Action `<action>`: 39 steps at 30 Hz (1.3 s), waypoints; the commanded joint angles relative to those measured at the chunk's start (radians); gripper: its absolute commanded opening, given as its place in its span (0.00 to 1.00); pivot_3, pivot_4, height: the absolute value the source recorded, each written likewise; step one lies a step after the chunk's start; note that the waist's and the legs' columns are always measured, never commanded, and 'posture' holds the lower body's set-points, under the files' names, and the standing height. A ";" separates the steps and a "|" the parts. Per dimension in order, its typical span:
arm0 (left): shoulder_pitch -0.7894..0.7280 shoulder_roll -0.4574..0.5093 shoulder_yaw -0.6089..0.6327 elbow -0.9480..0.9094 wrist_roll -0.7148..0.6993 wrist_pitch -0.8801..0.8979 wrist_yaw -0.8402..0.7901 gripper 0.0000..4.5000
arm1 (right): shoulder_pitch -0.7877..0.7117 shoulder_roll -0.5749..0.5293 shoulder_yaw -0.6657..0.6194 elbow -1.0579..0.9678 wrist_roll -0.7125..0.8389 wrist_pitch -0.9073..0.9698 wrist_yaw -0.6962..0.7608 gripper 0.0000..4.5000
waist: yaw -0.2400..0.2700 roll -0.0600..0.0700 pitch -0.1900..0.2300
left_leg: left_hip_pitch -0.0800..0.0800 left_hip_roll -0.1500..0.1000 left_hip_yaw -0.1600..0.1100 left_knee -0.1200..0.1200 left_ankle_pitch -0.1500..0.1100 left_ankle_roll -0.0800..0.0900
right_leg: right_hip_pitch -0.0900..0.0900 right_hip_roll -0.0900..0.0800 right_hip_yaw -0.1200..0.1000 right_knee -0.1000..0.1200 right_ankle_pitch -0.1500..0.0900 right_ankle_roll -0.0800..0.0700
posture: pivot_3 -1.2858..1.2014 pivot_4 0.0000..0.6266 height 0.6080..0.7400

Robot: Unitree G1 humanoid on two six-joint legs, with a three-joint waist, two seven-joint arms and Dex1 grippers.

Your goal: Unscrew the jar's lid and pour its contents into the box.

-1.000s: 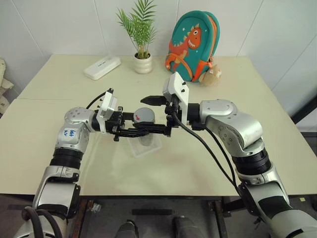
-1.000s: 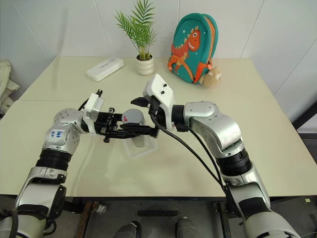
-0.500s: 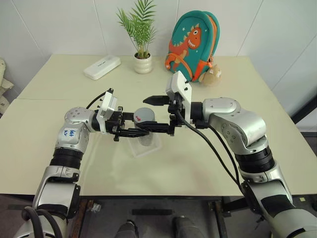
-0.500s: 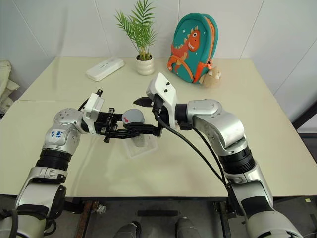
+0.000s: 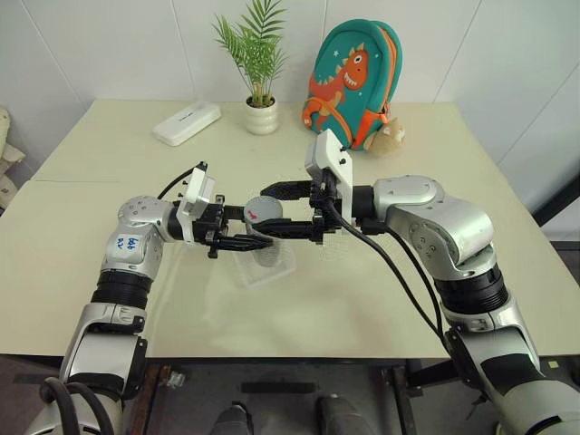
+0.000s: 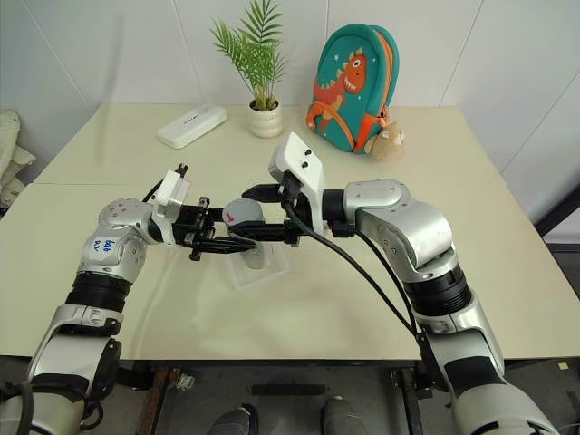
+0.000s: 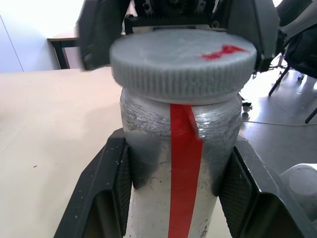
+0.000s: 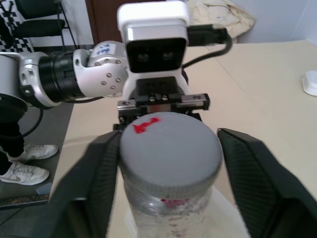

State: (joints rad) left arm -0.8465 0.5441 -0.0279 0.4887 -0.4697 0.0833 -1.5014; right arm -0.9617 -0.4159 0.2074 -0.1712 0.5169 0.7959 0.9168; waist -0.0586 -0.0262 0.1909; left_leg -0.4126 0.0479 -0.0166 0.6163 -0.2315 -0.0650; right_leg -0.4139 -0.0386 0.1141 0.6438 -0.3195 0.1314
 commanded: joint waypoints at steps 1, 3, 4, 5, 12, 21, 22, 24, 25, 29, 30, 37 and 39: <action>-0.024 0.000 0.010 -0.006 -0.006 -0.016 -0.063 0.44 | -0.018 -0.007 -0.030 -0.033 0.013 -0.008 0.004 0.58 | 0.000 0.000 0.000 | 0.000 0.000 0.000 0.000 0.000 0.000 | 0.000 0.000 0.000 0.000 0.000 0.000 | 0.52 0.24 1.00; -0.024 -0.001 0.010 -0.005 -0.005 -0.015 -0.063 0.44 | -0.017 -0.007 -0.029 -0.033 0.012 -0.011 0.004 0.58 | 0.000 0.000 0.000 | 0.000 0.000 0.000 0.000 0.000 0.000 | 0.000 0.000 0.000 0.000 0.000 0.000 | 0.52 0.24 1.00; -0.025 -0.001 0.010 -0.004 -0.005 -0.016 -0.063 0.44 | -0.017 -0.007 -0.029 -0.032 0.011 -0.013 0.004 0.58 | 0.000 0.000 0.000 | 0.000 0.000 0.000 0.000 0.000 0.000 | 0.000 0.000 0.000 0.000 0.000 0.000 | 0.52 0.24 1.00; -0.025 -0.001 0.009 -0.003 -0.004 -0.016 -0.063 0.44 | -0.018 -0.007 -0.029 -0.031 0.010 -0.014 0.005 0.58 | 0.000 0.000 0.000 | 0.000 0.000 0.000 0.000 0.000 0.000 | 0.000 0.000 0.000 0.000 0.000 0.000 | 0.52 0.24 1.00; -0.021 0.000 0.005 -0.004 0.000 -0.014 -0.065 0.44 | -0.036 -0.007 -0.046 -0.017 0.006 -0.026 -0.005 0.58 | 0.000 0.000 0.000 | 0.000 0.000 0.000 0.000 0.000 0.000 | 0.000 0.000 0.000 0.000 0.000 0.000 | 0.52 0.24 1.00; 0.009 0.022 0.020 -0.019 0.002 -0.012 -0.045 0.44 | -0.079 -0.057 -0.132 0.073 -0.046 -0.067 -0.067 0.58 | 0.001 0.000 0.000 | 0.000 0.000 0.000 0.000 0.000 0.000 | 0.000 0.000 0.000 0.000 0.000 0.000 | 0.52 0.24 1.00; 0.012 0.029 0.028 -0.022 -0.001 -0.010 -0.038 0.44 | -0.074 -0.075 -0.143 0.087 -0.064 -0.071 -0.083 0.58 | 0.001 0.000 0.000 | 0.000 0.000 0.000 0.000 0.000 0.000 | 0.000 0.000 0.000 0.000 0.000 0.000 | 0.52 0.24 1.00; 0.015 0.046 0.051 -0.029 -0.008 -0.006 -0.019 0.44 | -0.042 -0.123 -0.168 0.101 -0.091 -0.060 -0.110 0.58 | 0.002 0.000 0.000 | 0.000 0.000 0.000 0.000 0.000 0.000 | 0.000 0.000 0.000 0.000 0.000 0.000 | 0.52 0.24 1.00; 0.015 0.057 0.063 -0.029 -0.009 -0.007 -0.012 0.44 | -0.015 -0.148 -0.176 0.098 -0.103 -0.051 -0.123 0.58 | 0.003 0.000 0.000 | 0.000 0.000 0.000 0.000 0.000 0.000 | 0.000 0.000 0.000 0.000 0.000 0.000 | 0.52 0.24 1.00; 0.008 0.089 0.108 -0.009 -0.007 -0.014 0.018 0.44 | 0.112 -0.206 -0.194 0.052 -0.135 -0.026 -0.170 0.58 | 0.002 0.000 0.000 | 0.000 0.000 0.000 -0.001 0.000 0.000 | 0.000 0.000 0.000 -0.001 -0.001 -0.001 | 0.52 0.24 1.00; 0.006 0.096 0.123 -0.004 -0.006 -0.015 0.031 0.44 | 0.156 -0.212 -0.193 0.038 -0.147 -0.017 -0.190 0.58 | 0.001 0.000 0.000 | 0.000 0.000 0.001 -0.001 0.000 0.000 | 0.000 0.000 0.000 -0.001 -0.001 -0.001 | 0.52 0.24 1.00; 0.028 0.123 0.189 -0.034 -0.007 -0.002 0.116 0.44 | 0.432 -0.158 -0.207 -0.056 -0.185 -0.015 -0.324 0.58 | -0.001 0.000 0.000 | 0.000 0.000 0.000 -0.001 0.000 0.000 | -0.001 0.000 0.001 0.000 -0.002 -0.001 | 0.52 0.24 1.00; 0.029 0.128 0.205 -0.037 -0.006 0.003 0.140 0.44 | 0.479 -0.125 -0.226 -0.058 -0.179 -0.013 -0.361 0.58 | 0.000 0.000 0.000 | 0.000 0.000 0.001 -0.001 0.000 0.000 | -0.001 0.000 0.001 0.001 -0.002 -0.001 | 0.52 0.24 1.00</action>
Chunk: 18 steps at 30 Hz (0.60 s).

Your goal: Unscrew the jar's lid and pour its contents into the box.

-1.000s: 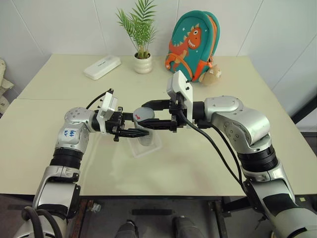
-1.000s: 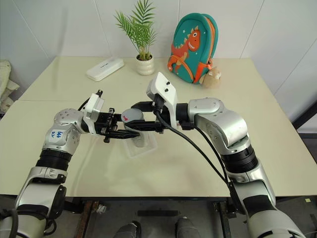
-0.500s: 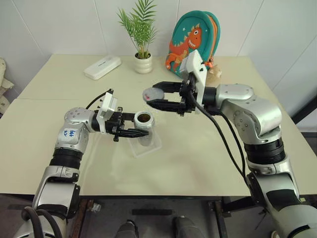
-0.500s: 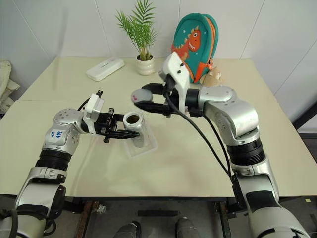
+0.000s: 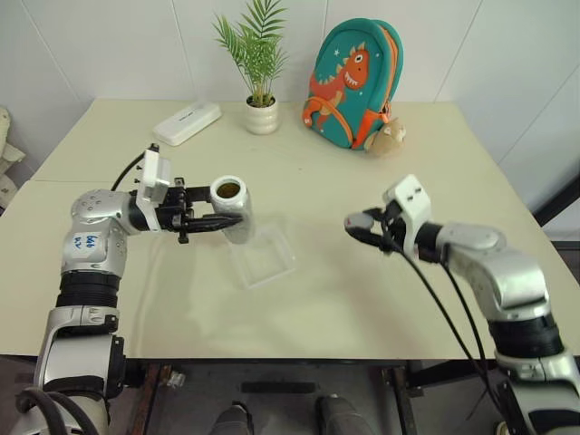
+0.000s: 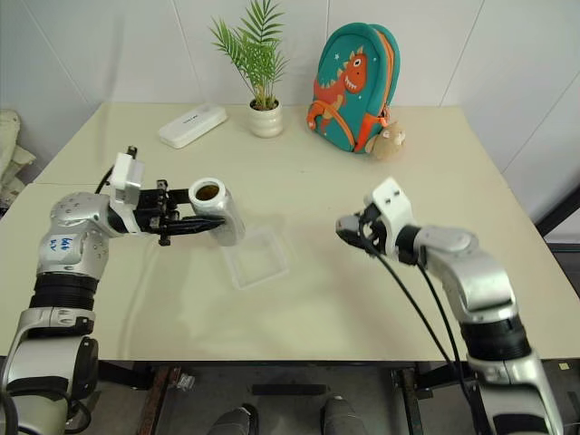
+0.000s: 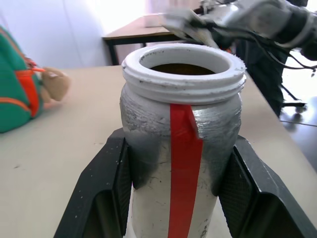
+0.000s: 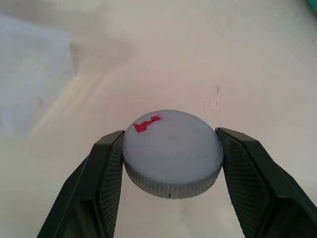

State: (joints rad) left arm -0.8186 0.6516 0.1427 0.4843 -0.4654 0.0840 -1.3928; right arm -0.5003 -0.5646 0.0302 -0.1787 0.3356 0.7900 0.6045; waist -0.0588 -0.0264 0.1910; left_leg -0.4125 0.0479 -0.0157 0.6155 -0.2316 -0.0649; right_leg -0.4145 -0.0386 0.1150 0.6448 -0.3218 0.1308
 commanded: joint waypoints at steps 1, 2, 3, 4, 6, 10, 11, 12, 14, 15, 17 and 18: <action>0.001 0.024 0.041 -0.031 -0.008 0.002 0.042 0.44 | 0.037 0.034 -0.055 -0.048 0.002 -0.011 -0.061 0.58 | 0.001 0.000 0.000 | 0.000 0.000 0.000 0.000 0.000 0.000 | 0.000 0.000 0.000 0.000 0.000 0.000 | 0.52 0.24 1.00; 0.001 0.027 0.046 -0.030 -0.006 0.002 0.051 0.44 | 0.053 0.041 -0.058 -0.046 0.001 -0.018 -0.067 0.58 | 0.002 0.000 0.000 | 0.000 0.000 0.000 0.001 0.000 0.000 | 0.000 0.000 0.000 0.001 0.000 0.000 | 0.52 0.24 1.00; 0.001 0.029 0.049 -0.031 -0.006 0.006 0.062 0.44 | 0.065 0.048 -0.062 -0.043 0.005 -0.024 -0.069 0.58 | 0.003 0.000 0.000 | 0.000 0.000 0.000 0.001 0.000 0.000 | 0.000 0.000 0.000 0.001 0.000 0.000 | 0.52 0.24 1.00; 0.000 0.030 0.051 -0.033 -0.006 0.008 0.068 0.44 | 0.073 0.052 -0.065 -0.042 0.007 -0.028 -0.071 0.58 | 0.003 0.000 0.000 | 0.000 0.000 0.000 0.001 0.000 0.000 | 0.001 0.000 0.000 0.001 0.000 0.000 | 0.52 0.24 1.00; -0.002 0.031 0.051 -0.033 0.000 0.007 0.087 0.44 | 0.088 0.052 -0.061 -0.030 0.005 -0.039 -0.063 0.58 | 0.002 0.000 0.000 | 0.001 0.000 0.000 0.001 0.000 0.000 | 0.001 0.000 0.000 0.001 0.000 0.000 | 0.52 0.24 1.00; -0.004 0.034 0.047 -0.029 0.021 -0.012 0.120 0.44 | 0.103 0.036 -0.045 -0.035 0.012 -0.027 -0.029 0.86 | 0.002 0.000 0.000 | 0.001 0.000 0.000 0.001 0.000 0.000 | 0.001 0.000 0.000 0.001 0.000 0.000 | 0.52 0.24 1.00; -0.006 0.034 0.047 -0.026 0.027 -0.020 0.127 0.44 | 0.103 0.031 -0.043 -0.039 0.011 -0.031 -0.022 0.94 | 0.002 0.000 0.000 | 0.001 0.000 0.000 0.001 0.000 0.000 | 0.001 0.000 0.000 0.001 0.000 0.000 | 0.52 0.24 1.00; -0.008 0.034 0.046 -0.024 0.032 -0.027 0.134 0.44 | 0.104 0.024 -0.044 -0.045 0.013 -0.026 -0.015 0.99 | 0.003 0.000 0.000 | 0.001 0.000 0.000 0.001 0.000 0.000 | 0.001 0.000 0.000 0.001 0.000 0.000 | 0.52 0.24 1.00; -0.012 0.032 0.047 -0.025 0.045 -0.047 0.150 0.44 | 0.105 -0.002 -0.049 -0.062 0.008 -0.034 0.002 0.99 | 0.003 0.000 0.000 | 0.001 0.000 0.000 0.001 0.000 0.000 | 0.001 0.000 0.000 0.001 0.000 0.000 | 0.52 0.24 1.00; -0.015 0.031 0.046 -0.022 0.054 -0.059 0.161 0.44 | 0.103 -0.013 -0.055 -0.069 0.009 -0.040 0.010 0.99 | 0.003 0.000 0.000 | 0.001 0.000 0.000 0.001 0.000 0.000 | 0.001 0.000 0.000 0.001 0.000 0.000 | 0.52 0.24 1.00; -0.021 0.029 0.043 -0.016 0.074 -0.099 0.175 0.44 | 0.111 -0.045 -0.072 -0.097 0.032 -0.065 0.058 0.99 | 0.003 0.000 0.000 | 0.001 0.000 0.000 0.001 0.000 0.000 | 0.001 0.000 0.000 0.000 0.000 0.000 | 0.52 0.24 1.00; -0.024 0.028 0.037 -0.011 0.088 -0.132 0.177 0.44 | 0.127 -0.072 -0.082 -0.127 0.054 -0.082 0.105 0.99 | 0.004 0.000 0.000 | 0.001 0.000 0.000 0.001 0.000 0.000 | 0.001 0.000 0.000 0.000 0.000 0.000 | 0.52 0.24 1.00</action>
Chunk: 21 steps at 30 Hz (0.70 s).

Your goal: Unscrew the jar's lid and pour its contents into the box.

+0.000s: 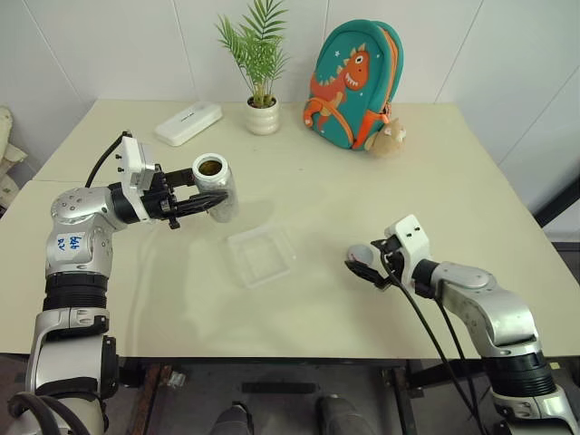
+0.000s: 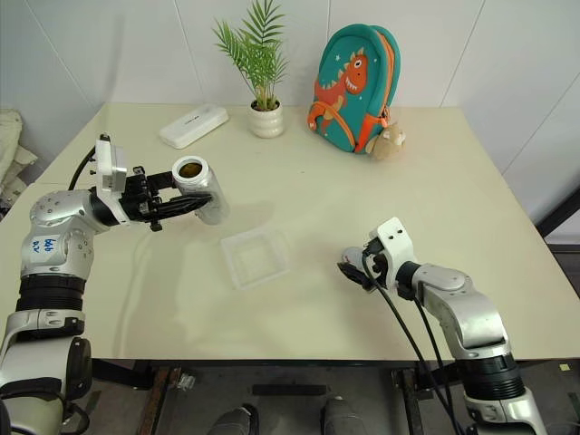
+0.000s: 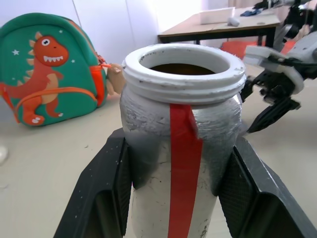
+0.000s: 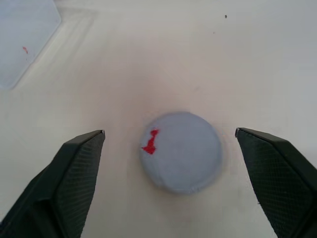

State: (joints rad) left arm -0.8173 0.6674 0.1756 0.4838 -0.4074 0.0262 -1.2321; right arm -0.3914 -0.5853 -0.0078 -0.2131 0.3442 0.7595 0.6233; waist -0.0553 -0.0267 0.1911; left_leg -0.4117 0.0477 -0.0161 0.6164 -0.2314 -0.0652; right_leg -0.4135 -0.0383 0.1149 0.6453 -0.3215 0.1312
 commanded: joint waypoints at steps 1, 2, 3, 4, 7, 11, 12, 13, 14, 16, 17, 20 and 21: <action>-0.029 0.014 -0.004 0.000 0.057 -0.100 0.036 0.44 | 0.040 -0.086 -0.060 -0.133 0.085 -0.053 0.150 0.99 | 0.002 0.000 0.000 | 0.000 0.000 0.000 0.000 0.000 0.000 | 0.000 0.000 0.000 0.000 0.000 0.000 | 0.52 0.24 1.00; -0.033 0.016 -0.010 0.012 0.076 -0.118 0.050 0.44 | 0.054 -0.110 -0.069 -0.159 0.113 -0.053 0.191 0.99 | 0.003 0.000 0.000 | 0.000 0.000 0.000 0.000 0.000 0.000 | 0.000 0.000 0.000 0.000 0.000 0.000 | 0.52 0.24 1.00; -0.043 0.013 -0.013 0.030 0.096 -0.150 0.068 0.44 | 0.074 -0.135 -0.089 -0.193 0.157 -0.053 0.242 0.99 | 0.004 0.000 0.000 | 0.000 0.000 0.000 -0.001 0.000 0.000 | 0.000 0.000 0.000 -0.001 0.000 0.001 | 0.52 0.24 1.00; -0.054 0.011 -0.017 0.051 0.115 -0.190 0.077 0.44 | 0.093 -0.157 -0.123 -0.231 0.224 -0.039 0.296 0.99 | 0.005 0.000 0.000 | 0.000 0.000 -0.001 -0.001 0.000 0.000 | 0.001 0.000 0.000 -0.002 0.000 0.001 | 0.52 0.24 1.00; -0.105 0.014 -0.067 0.153 0.222 -0.390 0.100 0.44 | 0.128 -0.206 -0.220 -0.281 0.361 -0.048 0.412 0.99 | 0.007 -0.002 0.001 | 0.001 0.000 -0.001 -0.001 0.000 0.000 | 0.002 0.000 0.000 -0.002 0.000 0.001 | 0.52 0.24 1.00; -0.176 0.026 -0.163 0.294 0.392 -0.701 0.150 0.44 | 0.134 -0.240 -0.320 -0.255 0.455 -0.087 0.507 0.99 | 0.008 -0.004 0.002 | 0.004 0.000 0.000 0.000 0.000 0.000 | 0.007 0.000 0.000 -0.004 0.001 0.003 | 0.52 0.24 1.00; -0.193 0.028 -0.186 0.326 0.431 -0.773 0.166 0.44 | 0.135 -0.252 -0.332 -0.246 0.462 -0.095 0.525 0.99 | 0.009 -0.004 0.002 | 0.004 0.000 0.000 0.000 0.000 0.000 | 0.007 0.000 0.000 -0.004 0.001 0.003 | 0.52 0.24 1.00; -0.213 0.025 -0.206 0.356 0.456 -0.839 0.173 0.44 | 0.137 -0.266 -0.344 -0.240 0.471 -0.098 0.542 0.99 | 0.009 -0.004 0.002 | 0.004 0.000 0.000 0.000 0.000 0.000 | 0.007 0.000 0.000 -0.004 0.001 0.003 | 0.52 0.24 1.00; -0.238 0.027 -0.243 0.380 0.510 -0.924 0.190 0.44 | 0.132 -0.272 -0.353 -0.230 0.469 -0.108 0.542 0.99 | 0.010 -0.004 0.002 | 0.004 0.000 0.000 0.000 0.000 0.000 | 0.007 0.000 0.001 -0.005 0.001 0.003 | 0.52 0.24 1.00; -0.284 0.032 -0.298 0.419 0.612 -1.059 0.246 0.44 | 0.126 -0.285 -0.349 -0.217 0.454 -0.121 0.536 0.99 | 0.013 -0.005 0.003 | 0.004 0.000 0.000 0.000 0.000 0.000 | 0.007 0.000 0.001 -0.006 0.001 0.003 | 0.52 0.24 1.00; -0.304 0.037 -0.318 0.439 0.659 -1.102 0.285 0.44 | 0.124 -0.289 -0.343 -0.213 0.448 -0.128 0.535 0.99 | 0.015 -0.005 0.003 | 0.004 0.000 0.000 0.000 0.000 0.000 | 0.007 0.000 0.001 -0.006 0.001 0.003 | 0.52 0.24 1.00; -0.363 0.048 -0.377 0.455 0.847 -1.219 0.453 0.44 | 0.106 -0.278 -0.326 -0.196 0.436 -0.142 0.506 0.99 | 0.018 -0.005 0.003 | 0.003 0.000 0.001 -0.001 0.000 0.000 | 0.006 0.000 0.001 -0.007 0.001 0.003 | 0.52 0.24 1.00; -0.378 0.052 -0.393 0.459 0.897 -1.246 0.504 0.44 | 0.101 -0.275 -0.321 -0.193 0.435 -0.145 0.499 0.99 | 0.019 -0.005 0.003 | 0.003 0.000 0.001 -0.001 0.000 0.000 | 0.006 0.000 0.002 -0.007 0.001 0.004 | 0.52 0.24 1.00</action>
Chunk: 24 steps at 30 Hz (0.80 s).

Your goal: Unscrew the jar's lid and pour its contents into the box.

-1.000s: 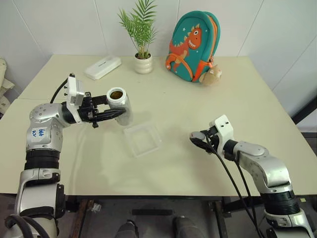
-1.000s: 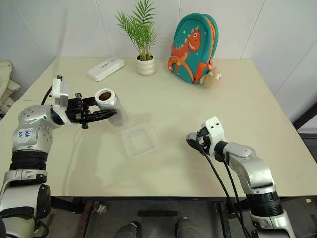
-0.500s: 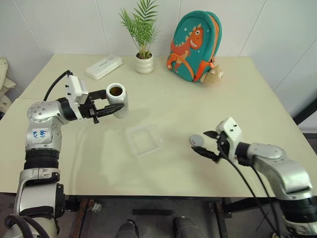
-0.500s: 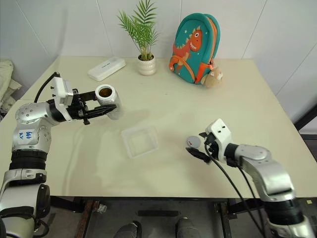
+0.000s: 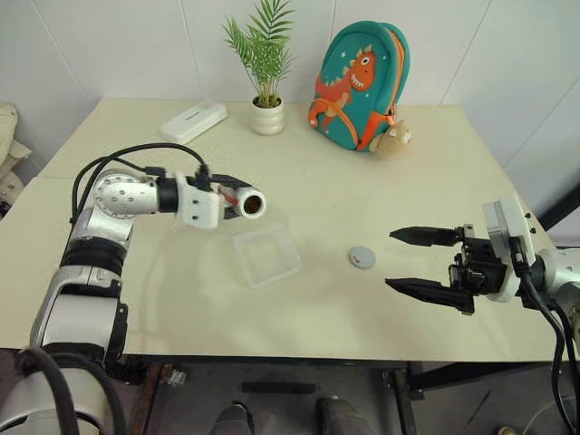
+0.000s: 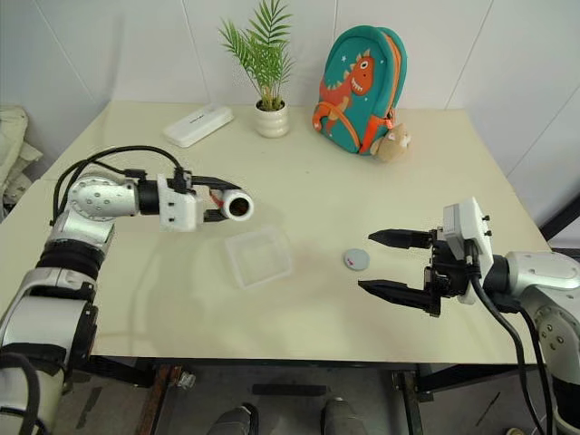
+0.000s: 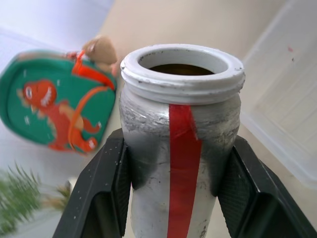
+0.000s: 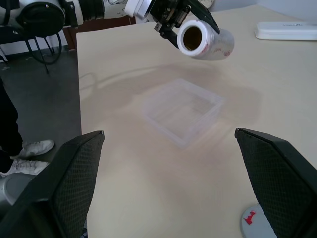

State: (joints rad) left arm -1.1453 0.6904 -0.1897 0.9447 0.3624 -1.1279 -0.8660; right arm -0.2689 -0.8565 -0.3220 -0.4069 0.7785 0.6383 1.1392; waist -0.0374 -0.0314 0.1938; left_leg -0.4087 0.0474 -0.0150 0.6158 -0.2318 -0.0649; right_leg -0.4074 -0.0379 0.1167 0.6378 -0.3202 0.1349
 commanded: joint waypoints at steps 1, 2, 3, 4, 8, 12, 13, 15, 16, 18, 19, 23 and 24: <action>-0.066 0.030 -0.040 -0.008 0.188 -0.100 0.209 0.44 | -0.025 -0.001 0.000 0.001 -0.001 -0.025 -0.024 0.99 | 0.003 0.000 0.000 | 0.000 0.000 0.000 0.000 0.000 0.000 | 0.000 0.000 0.000 0.000 0.000 0.000 | 0.52 0.24 1.00; -0.079 0.036 -0.060 -0.033 0.278 -0.114 0.294 0.44 | -0.026 0.000 0.009 0.003 -0.006 -0.029 -0.029 0.99 | 0.004 0.000 0.000 | 0.000 0.000 0.000 0.000 0.000 0.000 | 0.000 0.000 0.000 0.000 0.000 0.000 | 0.52 0.24 1.00; -0.090 0.043 -0.078 -0.050 0.351 -0.121 0.367 0.44 | -0.028 0.001 0.016 0.002 -0.009 -0.031 -0.034 0.99 | 0.006 0.000 0.000 | 0.000 0.000 0.001 0.000 0.000 0.000 | 0.000 0.000 0.000 0.000 0.000 0.000 | 0.52 0.24 1.00; -0.098 0.054 -0.110 -0.117 0.488 -0.107 0.507 0.44 | -0.034 0.004 0.024 0.007 -0.011 -0.033 -0.039 0.99 | 0.008 0.000 0.000 | 0.000 0.000 0.001 0.000 0.000 0.000 | 0.000 0.000 0.000 0.000 0.000 0.000 | 0.52 0.24 1.00; -0.094 0.115 -0.261 -0.349 0.914 0.078 1.032 0.44 | -0.060 0.012 0.058 0.021 -0.025 -0.045 -0.055 0.99 | 0.012 -0.001 0.000 | -0.001 0.000 0.001 0.000 0.000 0.000 | -0.001 0.000 0.001 0.000 0.000 0.001 | 0.52 0.24 1.00; -0.068 0.152 -0.391 -0.418 1.149 0.291 1.369 0.44 | -0.087 0.020 0.085 0.029 -0.026 -0.044 -0.070 0.99 | 0.011 -0.001 0.001 | -0.001 0.000 0.001 0.001 0.000 0.000 | -0.001 -0.001 0.001 0.000 0.001 0.002 | 0.52 0.24 1.00; -0.059 0.156 -0.416 -0.420 1.172 0.315 1.417 0.44 | -0.092 0.021 0.093 0.034 -0.031 -0.048 -0.067 0.99 | 0.011 -0.001 0.001 | -0.001 0.000 0.001 0.001 0.000 0.000 | -0.001 0.000 0.001 0.001 0.001 0.002 | 0.52 0.24 1.00; -0.034 0.169 -0.444 -0.461 1.217 0.387 1.514 0.44 | -0.103 0.023 0.107 0.047 -0.042 -0.056 -0.063 0.99 | 0.009 -0.001 0.001 | -0.001 0.000 0.001 0.001 0.000 0.000 | -0.001 0.000 0.001 0.002 0.001 0.002 | 0.52 0.24 1.00; -0.028 0.175 -0.456 -0.471 1.232 0.411 1.539 0.44 | -0.106 0.023 0.112 0.050 -0.044 -0.059 -0.062 0.99 | 0.010 -0.001 0.001 | -0.001 0.000 0.002 0.001 0.000 0.000 | -0.001 0.000 0.001 0.002 0.001 0.002 | 0.52 0.24 1.00; -0.017 0.188 -0.473 -0.510 1.268 0.471 1.594 0.44 | -0.119 0.025 0.123 0.061 -0.048 -0.062 -0.062 0.99 | 0.012 -0.001 0.001 | -0.001 0.000 0.002 0.001 0.000 0.000 | -0.002 -0.001 0.002 0.003 0.001 0.002 | 0.52 0.24 1.00; -0.015 0.196 -0.488 -0.531 1.295 0.500 1.608 0.44 | -0.126 0.027 0.129 0.064 -0.049 -0.062 -0.063 0.99 | 0.013 -0.001 0.001 | -0.001 0.000 0.002 0.001 0.000 0.000 | -0.003 -0.001 0.001 0.003 0.001 0.002 | 0.52 0.24 1.00; -0.002 0.220 -0.500 -0.616 1.334 0.570 1.673 0.44 | -0.145 0.034 0.153 0.076 -0.056 -0.069 -0.058 0.99 | 0.014 -0.002 0.001 | -0.001 0.000 0.002 0.002 0.000 0.000 | -0.003 -0.001 0.002 0.004 0.001 0.002 | 0.52 0.24 1.00; 0.001 0.224 -0.502 -0.625 1.341 0.582 1.670 0.44 | -0.151 0.035 0.158 0.079 -0.057 -0.070 -0.059 0.99 | 0.013 -0.002 0.001 | -0.001 0.000 0.002 0.002 0.000 0.000 | -0.003 -0.001 0.002 0.004 0.001 0.002 | 0.52 0.24 1.00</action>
State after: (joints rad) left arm -1.1389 0.8948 -0.6979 0.3624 1.6908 -0.5862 0.7804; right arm -0.4009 -0.8206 -0.1553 -0.3146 0.7237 0.5885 1.0769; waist -0.0240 -0.0331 0.1948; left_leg -0.4098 0.0471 -0.0127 0.6180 -0.2319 -0.0652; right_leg -0.4100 -0.0385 0.1188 0.6428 -0.3194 0.1365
